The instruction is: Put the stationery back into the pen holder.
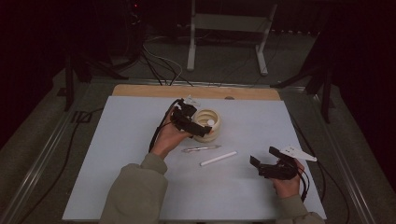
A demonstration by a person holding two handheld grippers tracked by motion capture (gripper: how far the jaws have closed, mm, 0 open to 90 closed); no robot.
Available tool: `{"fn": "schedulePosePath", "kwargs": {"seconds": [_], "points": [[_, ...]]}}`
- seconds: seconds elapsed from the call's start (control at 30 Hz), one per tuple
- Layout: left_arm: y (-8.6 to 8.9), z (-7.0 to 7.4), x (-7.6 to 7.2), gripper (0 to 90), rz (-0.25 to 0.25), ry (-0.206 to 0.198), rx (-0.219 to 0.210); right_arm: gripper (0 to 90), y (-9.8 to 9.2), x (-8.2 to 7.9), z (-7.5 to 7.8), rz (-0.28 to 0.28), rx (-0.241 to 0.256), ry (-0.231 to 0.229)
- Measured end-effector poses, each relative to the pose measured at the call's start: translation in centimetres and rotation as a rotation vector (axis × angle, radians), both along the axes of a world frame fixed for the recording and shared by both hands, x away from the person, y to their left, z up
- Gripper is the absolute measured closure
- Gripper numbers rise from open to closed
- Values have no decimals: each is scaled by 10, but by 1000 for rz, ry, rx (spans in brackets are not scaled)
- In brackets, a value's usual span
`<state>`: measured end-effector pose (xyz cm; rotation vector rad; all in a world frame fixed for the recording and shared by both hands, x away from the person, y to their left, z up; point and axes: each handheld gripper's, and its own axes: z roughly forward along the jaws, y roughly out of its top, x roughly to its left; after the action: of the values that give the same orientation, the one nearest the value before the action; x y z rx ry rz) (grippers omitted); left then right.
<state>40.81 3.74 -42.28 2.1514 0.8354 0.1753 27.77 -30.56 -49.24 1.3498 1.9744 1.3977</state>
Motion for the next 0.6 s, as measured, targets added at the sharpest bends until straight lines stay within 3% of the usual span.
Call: {"fn": "schedulePosePath", "kwargs": {"seconds": [0.6], "points": [[-1,-9,-19,3,-32,9,0,0,0,0,0,1,-1,2]]}}
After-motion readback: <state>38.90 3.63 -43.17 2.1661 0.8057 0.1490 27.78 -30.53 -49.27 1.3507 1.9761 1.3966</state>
